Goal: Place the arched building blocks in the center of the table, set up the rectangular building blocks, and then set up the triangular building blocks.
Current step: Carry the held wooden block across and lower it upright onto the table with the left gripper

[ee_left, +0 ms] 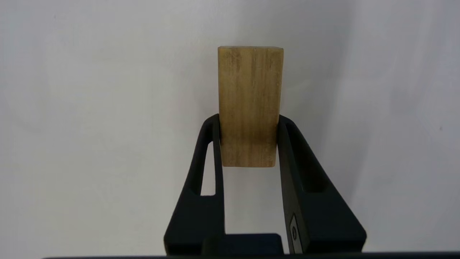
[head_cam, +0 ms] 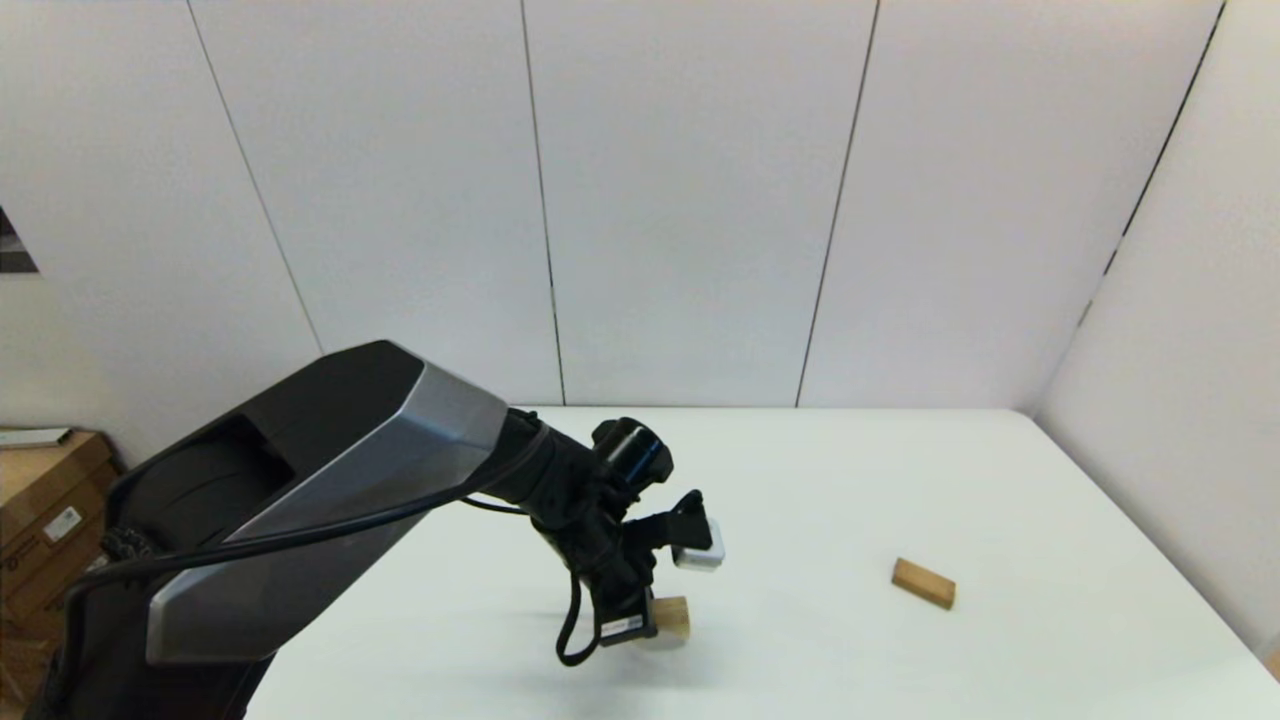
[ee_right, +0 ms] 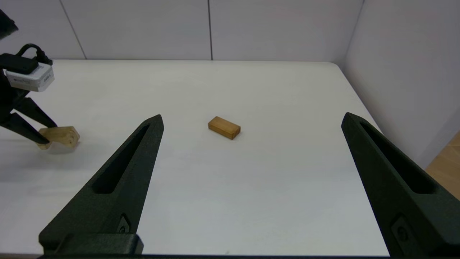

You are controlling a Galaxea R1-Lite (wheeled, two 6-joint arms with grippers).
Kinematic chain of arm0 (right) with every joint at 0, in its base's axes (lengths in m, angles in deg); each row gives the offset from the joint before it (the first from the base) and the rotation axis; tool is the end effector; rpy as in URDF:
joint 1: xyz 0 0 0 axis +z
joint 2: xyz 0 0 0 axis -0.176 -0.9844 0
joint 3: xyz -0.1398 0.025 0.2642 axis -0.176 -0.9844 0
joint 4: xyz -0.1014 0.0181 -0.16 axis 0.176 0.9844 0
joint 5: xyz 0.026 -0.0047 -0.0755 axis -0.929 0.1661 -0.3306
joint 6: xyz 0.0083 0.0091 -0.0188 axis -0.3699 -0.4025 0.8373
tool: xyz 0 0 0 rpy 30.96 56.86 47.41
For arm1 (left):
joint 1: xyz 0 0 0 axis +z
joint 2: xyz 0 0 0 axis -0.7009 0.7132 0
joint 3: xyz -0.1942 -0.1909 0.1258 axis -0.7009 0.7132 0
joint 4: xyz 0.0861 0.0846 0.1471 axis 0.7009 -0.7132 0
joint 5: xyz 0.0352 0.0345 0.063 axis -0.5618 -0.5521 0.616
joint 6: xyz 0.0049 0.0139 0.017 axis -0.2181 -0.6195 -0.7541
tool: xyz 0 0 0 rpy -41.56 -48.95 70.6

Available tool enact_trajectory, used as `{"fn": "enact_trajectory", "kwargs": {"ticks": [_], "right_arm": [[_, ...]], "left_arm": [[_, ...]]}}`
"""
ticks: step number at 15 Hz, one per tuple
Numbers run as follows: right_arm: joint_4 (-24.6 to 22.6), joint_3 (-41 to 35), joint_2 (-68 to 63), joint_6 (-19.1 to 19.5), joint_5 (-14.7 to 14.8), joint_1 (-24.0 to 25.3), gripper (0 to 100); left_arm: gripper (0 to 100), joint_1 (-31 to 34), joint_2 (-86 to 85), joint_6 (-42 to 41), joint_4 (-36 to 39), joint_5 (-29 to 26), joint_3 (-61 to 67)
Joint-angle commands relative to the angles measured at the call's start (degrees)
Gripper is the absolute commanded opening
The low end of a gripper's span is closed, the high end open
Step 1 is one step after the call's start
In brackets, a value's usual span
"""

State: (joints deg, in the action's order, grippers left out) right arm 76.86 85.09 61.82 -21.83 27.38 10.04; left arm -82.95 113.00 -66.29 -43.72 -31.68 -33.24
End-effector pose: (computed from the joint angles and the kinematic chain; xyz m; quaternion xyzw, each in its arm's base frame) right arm -0.0238 0.0001 0.0762 0.0000 0.0056 -0.0001 1.0000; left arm 0.3258 -0.2662 0.0124 0.3878 0.3891 -0.5554 0.6243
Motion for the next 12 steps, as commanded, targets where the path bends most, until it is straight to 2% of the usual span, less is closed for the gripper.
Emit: {"fn": "enact_trajectory", "kwargs": {"ticks": [1, 12], "right_arm": [[0.0, 0.0, -0.1, 0.0, 0.0, 0.0, 100], [0.0, 0.0, -0.1, 0.0, -0.1, 0.0, 100]], "left_arm": [[0, 0.0, 1.7, -0.2, -0.1, 0.0, -1.9], [0, 0.0, 1.6, -1.1, -0.4, 0.0, -2.9]]}}
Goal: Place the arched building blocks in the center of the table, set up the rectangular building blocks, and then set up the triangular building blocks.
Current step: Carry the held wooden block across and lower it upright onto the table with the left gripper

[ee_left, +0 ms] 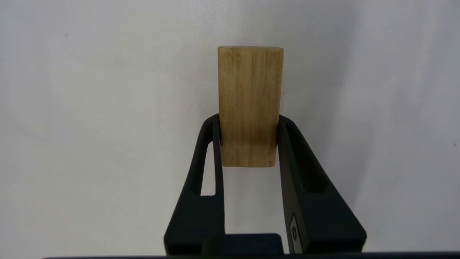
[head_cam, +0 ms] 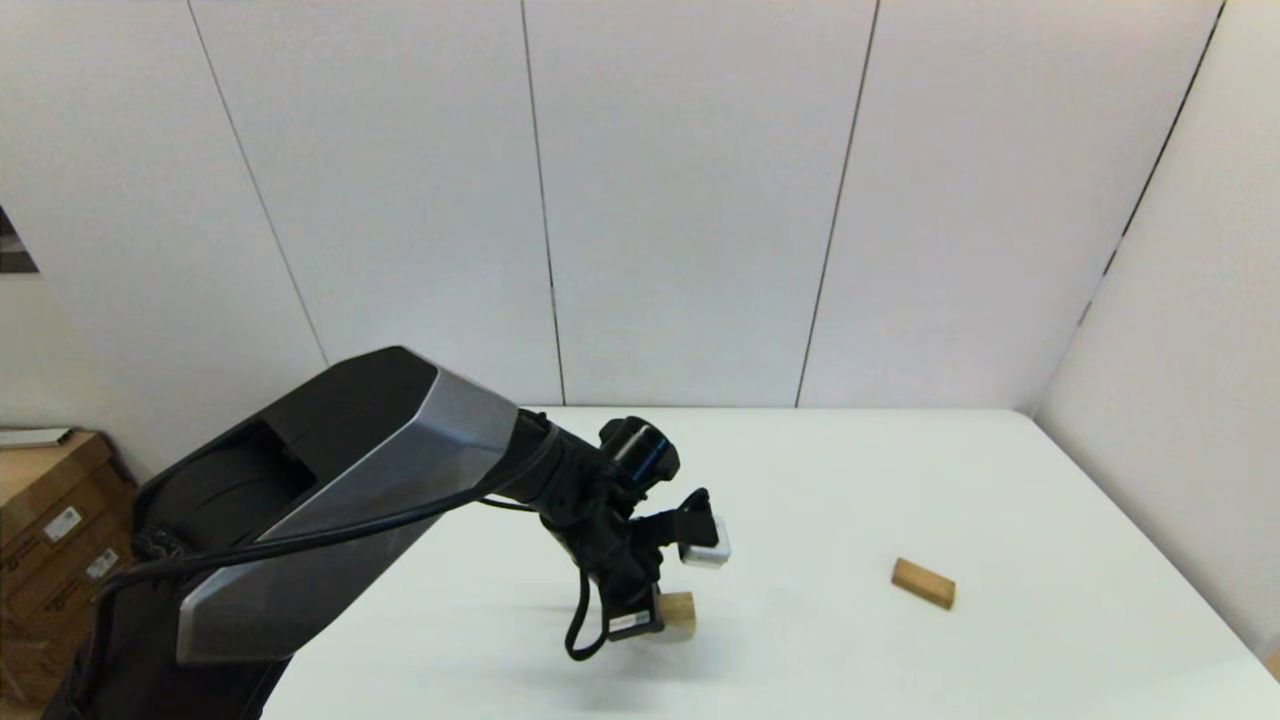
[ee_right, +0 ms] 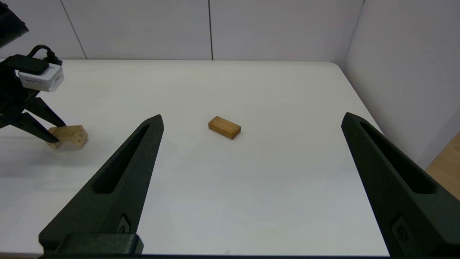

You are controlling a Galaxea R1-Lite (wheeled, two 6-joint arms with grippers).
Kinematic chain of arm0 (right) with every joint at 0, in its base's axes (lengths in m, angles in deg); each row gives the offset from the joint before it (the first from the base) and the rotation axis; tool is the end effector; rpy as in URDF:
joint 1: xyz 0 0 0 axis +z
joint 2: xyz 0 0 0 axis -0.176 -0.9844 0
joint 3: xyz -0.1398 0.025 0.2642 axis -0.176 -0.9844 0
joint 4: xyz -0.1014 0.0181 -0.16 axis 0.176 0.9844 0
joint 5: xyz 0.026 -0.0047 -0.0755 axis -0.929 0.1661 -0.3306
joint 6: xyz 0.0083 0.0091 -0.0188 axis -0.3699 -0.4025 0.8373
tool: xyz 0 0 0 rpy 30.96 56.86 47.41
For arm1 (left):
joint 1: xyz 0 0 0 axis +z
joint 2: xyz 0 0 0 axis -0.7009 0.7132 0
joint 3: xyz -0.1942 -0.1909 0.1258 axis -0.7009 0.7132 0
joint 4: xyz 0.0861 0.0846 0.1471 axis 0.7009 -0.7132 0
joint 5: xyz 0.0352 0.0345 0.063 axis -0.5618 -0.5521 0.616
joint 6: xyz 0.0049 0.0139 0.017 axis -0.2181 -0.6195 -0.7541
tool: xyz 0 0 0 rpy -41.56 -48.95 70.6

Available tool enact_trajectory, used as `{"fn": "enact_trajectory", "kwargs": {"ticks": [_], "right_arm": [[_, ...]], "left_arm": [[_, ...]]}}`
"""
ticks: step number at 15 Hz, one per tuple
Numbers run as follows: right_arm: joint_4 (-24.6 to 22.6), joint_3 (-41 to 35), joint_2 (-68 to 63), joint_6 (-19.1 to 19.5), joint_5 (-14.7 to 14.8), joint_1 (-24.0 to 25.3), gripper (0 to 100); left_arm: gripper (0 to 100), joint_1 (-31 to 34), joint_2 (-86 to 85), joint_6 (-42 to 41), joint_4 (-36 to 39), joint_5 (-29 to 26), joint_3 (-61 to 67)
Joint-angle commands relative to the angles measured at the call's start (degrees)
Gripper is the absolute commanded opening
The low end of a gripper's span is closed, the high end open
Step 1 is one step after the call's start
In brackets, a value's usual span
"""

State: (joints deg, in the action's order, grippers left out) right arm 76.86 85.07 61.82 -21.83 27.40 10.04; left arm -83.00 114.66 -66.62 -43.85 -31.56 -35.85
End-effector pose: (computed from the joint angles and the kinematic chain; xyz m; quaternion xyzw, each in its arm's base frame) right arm -0.0238 0.0001 0.0761 0.0000 0.0058 -0.0002 1.0000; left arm 0.3324 -0.2719 0.0091 0.3908 0.3815 -0.5556 0.6270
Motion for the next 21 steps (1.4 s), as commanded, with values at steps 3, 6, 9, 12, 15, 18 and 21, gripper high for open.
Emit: {"fn": "enact_trajectory", "kwargs": {"ticks": [3, 6, 9, 12, 15, 18, 21], "right_arm": [[0.0, 0.0, -0.1, 0.0, 0.0, 0.0, 100], [0.0, 0.0, -0.1, 0.0, 0.0, 0.0, 100], [0.0, 0.0, -0.1, 0.0, 0.0, 0.0, 100], [0.0, 0.0, -0.1, 0.0, 0.0, 0.0, 100], [0.0, 0.0, -0.1, 0.0, 0.0, 0.0, 100], [0.0, 0.0, -0.1, 0.0, 0.0, 0.0, 100], [0.0, 0.0, -0.1, 0.0, -0.1, 0.0, 100]], "left_arm": [[0, -0.1, -0.1, -1.4, -0.4, -0.3, -0.3], [0, -0.4, 0.1, -1.3, -0.3, -0.4, -0.9], [0, -0.5, 0.7, -1.2, -0.4, -0.4, -1.2], [0, -0.7, 1.4, -1.3, -0.4, -0.4, -1.5], [0, -0.8, 1.4, -1.3, -0.5, -0.4, -1.5], [100, -0.7, 1.3, -1.2, -0.4, -0.4, -1.6], [100, -0.7, 1.0, -1.2, -0.4, -0.4, -2.2]]}}
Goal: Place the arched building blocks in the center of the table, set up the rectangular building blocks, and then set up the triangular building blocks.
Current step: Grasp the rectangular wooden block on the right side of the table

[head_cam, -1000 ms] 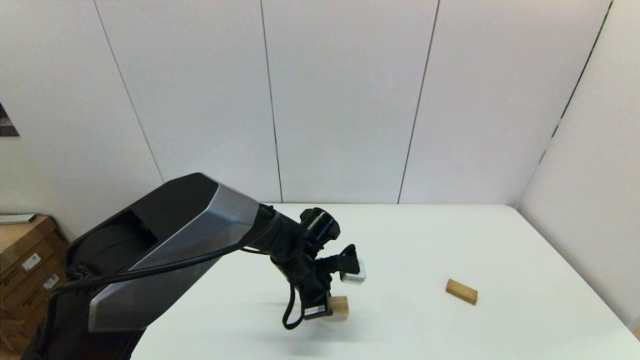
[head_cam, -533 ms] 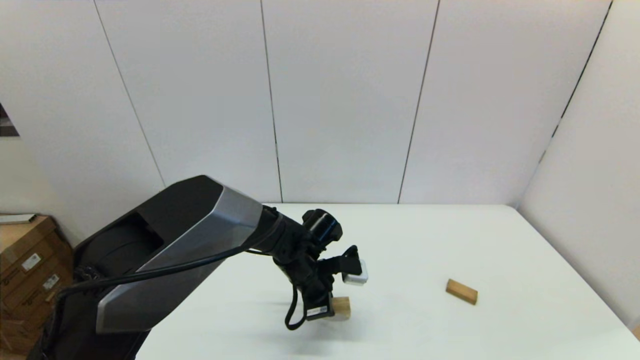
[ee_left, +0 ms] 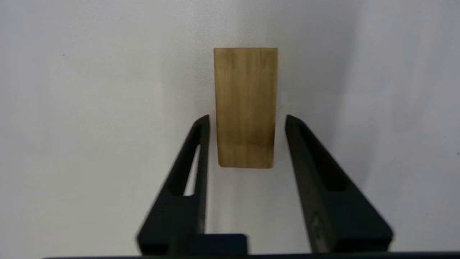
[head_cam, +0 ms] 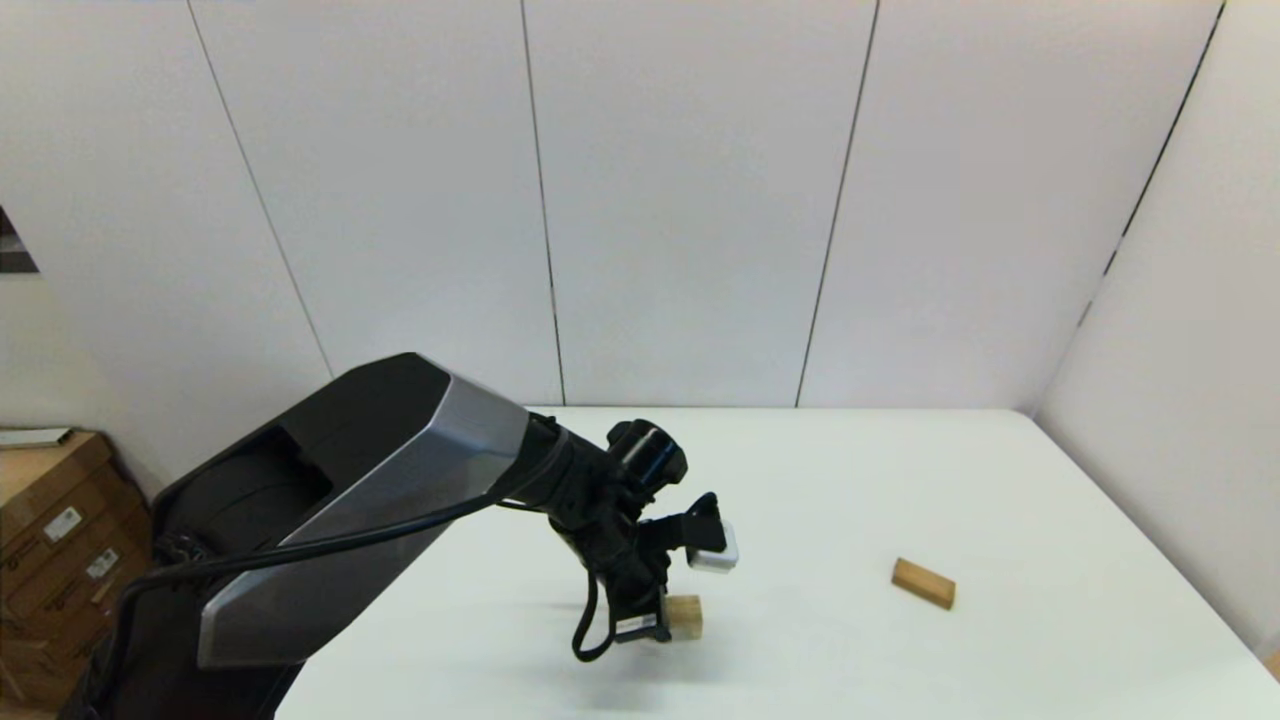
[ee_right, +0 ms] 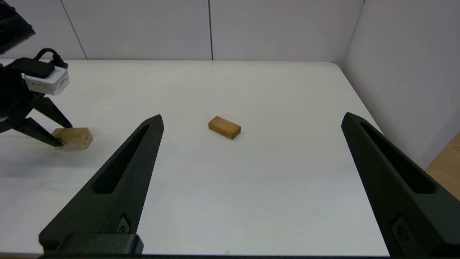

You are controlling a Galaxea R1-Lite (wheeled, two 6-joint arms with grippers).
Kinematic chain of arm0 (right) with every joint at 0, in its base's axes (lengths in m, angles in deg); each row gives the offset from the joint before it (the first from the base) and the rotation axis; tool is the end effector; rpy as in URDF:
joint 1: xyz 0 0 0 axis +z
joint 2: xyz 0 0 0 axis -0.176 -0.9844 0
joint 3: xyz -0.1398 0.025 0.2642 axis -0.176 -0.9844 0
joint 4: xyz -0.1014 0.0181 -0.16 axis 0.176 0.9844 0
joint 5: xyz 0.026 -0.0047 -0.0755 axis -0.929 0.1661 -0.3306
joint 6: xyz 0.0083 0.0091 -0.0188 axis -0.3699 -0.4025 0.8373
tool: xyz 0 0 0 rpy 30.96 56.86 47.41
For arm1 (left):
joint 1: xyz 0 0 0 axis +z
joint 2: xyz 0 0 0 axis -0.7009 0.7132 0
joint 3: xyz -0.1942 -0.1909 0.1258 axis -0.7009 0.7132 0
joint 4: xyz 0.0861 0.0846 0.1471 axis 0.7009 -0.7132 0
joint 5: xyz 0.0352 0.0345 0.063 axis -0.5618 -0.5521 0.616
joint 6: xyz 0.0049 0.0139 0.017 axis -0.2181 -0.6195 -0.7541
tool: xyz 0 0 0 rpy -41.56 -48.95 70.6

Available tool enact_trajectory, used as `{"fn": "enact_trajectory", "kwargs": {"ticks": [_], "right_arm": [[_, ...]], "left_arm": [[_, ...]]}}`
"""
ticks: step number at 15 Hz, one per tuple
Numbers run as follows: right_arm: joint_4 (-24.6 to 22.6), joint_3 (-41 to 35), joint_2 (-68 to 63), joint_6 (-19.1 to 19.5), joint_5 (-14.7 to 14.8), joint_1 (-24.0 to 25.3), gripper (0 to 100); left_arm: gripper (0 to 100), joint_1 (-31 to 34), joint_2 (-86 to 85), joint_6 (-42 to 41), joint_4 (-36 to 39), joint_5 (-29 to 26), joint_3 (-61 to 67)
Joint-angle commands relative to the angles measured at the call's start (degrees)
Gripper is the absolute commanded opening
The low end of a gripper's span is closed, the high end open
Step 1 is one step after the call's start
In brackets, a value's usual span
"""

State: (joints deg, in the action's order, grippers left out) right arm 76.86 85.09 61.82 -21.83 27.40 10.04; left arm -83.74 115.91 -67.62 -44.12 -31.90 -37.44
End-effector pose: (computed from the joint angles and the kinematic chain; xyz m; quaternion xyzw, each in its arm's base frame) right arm -0.0238 0.0001 0.0762 0.0000 0.0056 -0.0002 1.0000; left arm 0.3325 -0.2793 0.0052 0.3967 0.3730 -0.5650 0.6199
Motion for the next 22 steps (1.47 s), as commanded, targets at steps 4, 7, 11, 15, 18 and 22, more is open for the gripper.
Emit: {"fn": "enact_trajectory", "kwargs": {"ticks": [4, 7, 11, 15, 18, 22], "right_arm": [[0.0, -0.1, -0.1, 0.0, 0.0, 0.0, 100], [0.0, 0.0, -0.1, 0.0, 0.0, 0.0, 100], [0.0, 0.0, -0.1, 0.0, 0.0, 0.0, 100], [0.0, -0.1, -0.1, 0.0, 0.0, 0.0, 100], [0.0, -0.1, -0.1, 0.0, -0.1, 0.0, 100], [0.0, -0.1, -0.1, 0.0, 0.0, 0.0, 100]], "left_arm": [[100, 0.1, -2.5, 0.2, -0.1, -0.1, -1.5], [100, 0.0, -9.7, 1.6, -0.4, -1.5, -1.6], [100, 0.4, -24.4, 12.2, -0.6, -1.3, 1.5], [100, 0.4, -42.3, 23.8, -0.7, -1.0, 10.3], [100, 0.4, -61.9, 27.6, -0.7, 1.2, 21.1], [100, 11.1, -85.9, 27.4, -0.7, 2.6, 35.9]]}}
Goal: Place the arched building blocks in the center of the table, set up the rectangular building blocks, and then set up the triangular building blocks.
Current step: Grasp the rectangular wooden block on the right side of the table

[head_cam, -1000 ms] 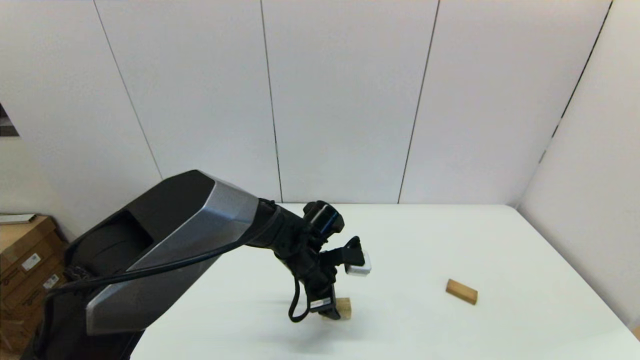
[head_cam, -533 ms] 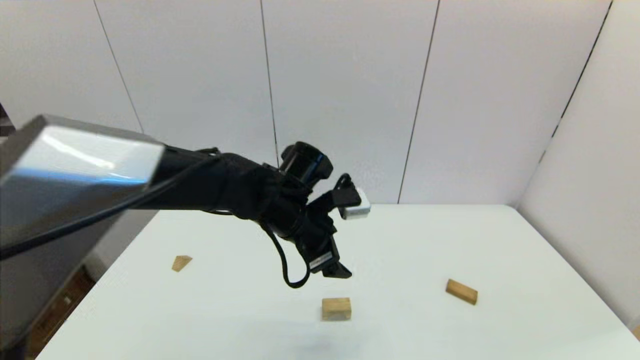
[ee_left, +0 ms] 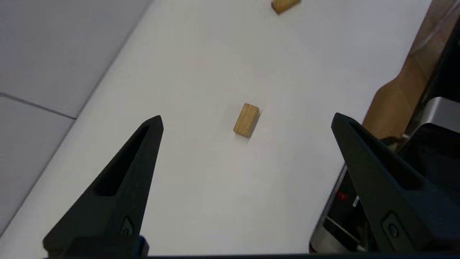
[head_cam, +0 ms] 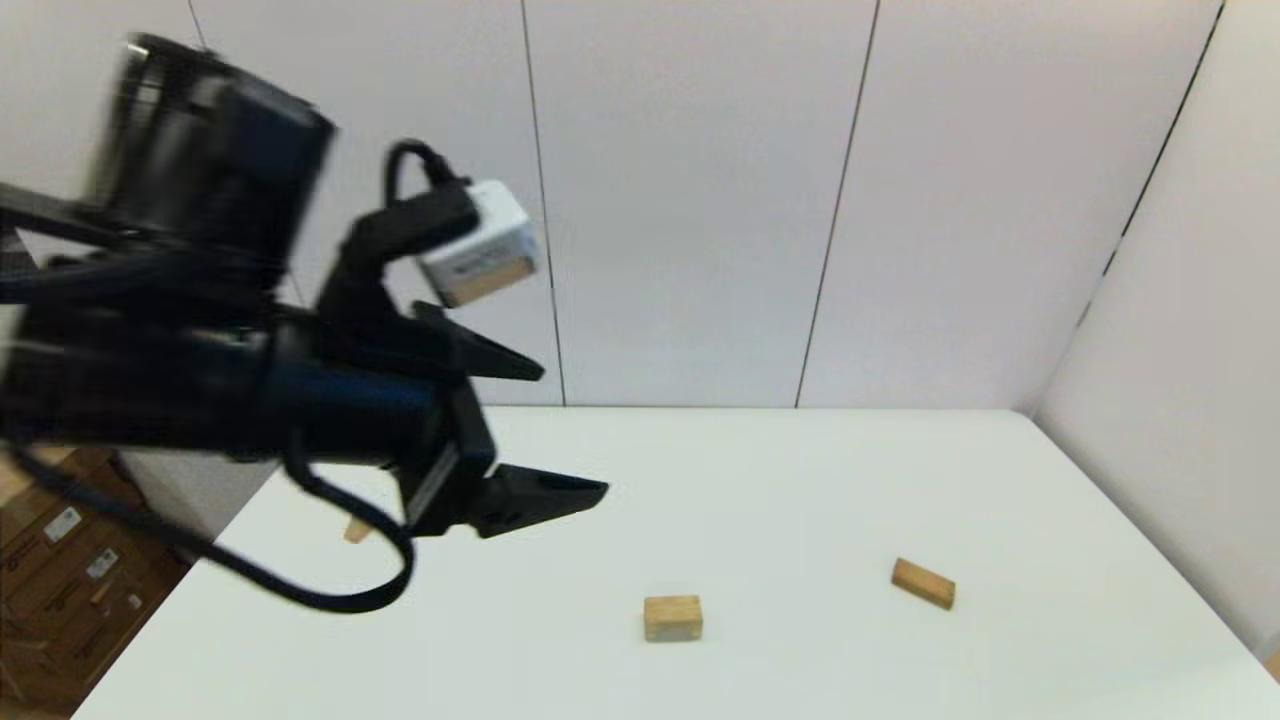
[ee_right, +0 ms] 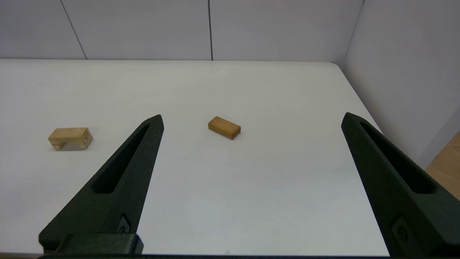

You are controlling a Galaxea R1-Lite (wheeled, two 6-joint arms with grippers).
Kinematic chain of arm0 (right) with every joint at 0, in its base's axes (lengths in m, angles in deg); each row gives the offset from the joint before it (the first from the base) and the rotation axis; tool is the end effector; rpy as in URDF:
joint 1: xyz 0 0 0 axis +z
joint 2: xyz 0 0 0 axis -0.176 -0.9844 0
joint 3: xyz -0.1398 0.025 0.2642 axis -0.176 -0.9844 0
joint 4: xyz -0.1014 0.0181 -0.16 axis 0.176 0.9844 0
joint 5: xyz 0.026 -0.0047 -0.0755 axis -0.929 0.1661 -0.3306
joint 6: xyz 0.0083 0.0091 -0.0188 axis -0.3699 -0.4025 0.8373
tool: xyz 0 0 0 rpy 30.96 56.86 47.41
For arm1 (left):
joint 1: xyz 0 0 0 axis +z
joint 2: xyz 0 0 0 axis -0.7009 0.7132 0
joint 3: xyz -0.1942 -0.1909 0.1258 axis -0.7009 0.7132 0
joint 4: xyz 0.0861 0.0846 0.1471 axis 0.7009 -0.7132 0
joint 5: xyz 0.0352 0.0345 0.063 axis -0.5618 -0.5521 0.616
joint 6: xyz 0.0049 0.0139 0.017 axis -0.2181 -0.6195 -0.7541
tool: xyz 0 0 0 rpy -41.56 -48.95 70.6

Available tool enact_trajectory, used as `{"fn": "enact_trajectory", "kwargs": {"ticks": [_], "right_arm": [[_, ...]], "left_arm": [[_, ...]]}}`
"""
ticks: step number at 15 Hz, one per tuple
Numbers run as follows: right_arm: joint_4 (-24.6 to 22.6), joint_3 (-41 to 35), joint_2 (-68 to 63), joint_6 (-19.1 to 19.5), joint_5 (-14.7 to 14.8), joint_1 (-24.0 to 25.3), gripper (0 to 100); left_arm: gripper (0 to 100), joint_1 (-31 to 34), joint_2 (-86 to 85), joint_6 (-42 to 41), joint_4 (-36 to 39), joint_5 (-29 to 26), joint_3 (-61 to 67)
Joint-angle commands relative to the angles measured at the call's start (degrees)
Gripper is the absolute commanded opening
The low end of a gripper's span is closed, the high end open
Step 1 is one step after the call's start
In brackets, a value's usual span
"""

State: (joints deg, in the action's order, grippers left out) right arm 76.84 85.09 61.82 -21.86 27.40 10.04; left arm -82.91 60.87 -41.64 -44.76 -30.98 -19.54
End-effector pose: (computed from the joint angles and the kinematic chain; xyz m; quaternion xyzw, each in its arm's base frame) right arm -0.0238 0.0001 0.0762 0.0003 0.0054 -0.0002 1.0000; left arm 0.1919 -0.1594 0.2728 0.2120 0.2075 -0.4676 0.8327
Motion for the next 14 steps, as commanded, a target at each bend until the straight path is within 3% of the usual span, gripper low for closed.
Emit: {"fn": "enact_trajectory", "kwargs": {"ticks": [1, 4, 8, 14], "right_arm": [[0.0, 0.0, -0.1, 0.0, 0.0, 0.0, 100], [0.0, 0.0, -0.1, 0.0, 0.0, 0.0, 100], [0.0, 0.0, -0.1, 0.0, 0.0, 0.0, 100], [0.0, 0.0, -0.1, 0.0, -0.1, 0.0, 100]], "left_arm": [[100, 13.7, -36.1, 1.8, 0.0, 1.6, 21.9], [100, 22.1, -50.0, 2.5, 0.2, 1.2, 29.2], [100, 31.7, -64.7, 15.5, 0.0, 1.4, 30.9], [100, 38.0, -77.1, 15.2, -0.3, 1.3, 39.4]]}}
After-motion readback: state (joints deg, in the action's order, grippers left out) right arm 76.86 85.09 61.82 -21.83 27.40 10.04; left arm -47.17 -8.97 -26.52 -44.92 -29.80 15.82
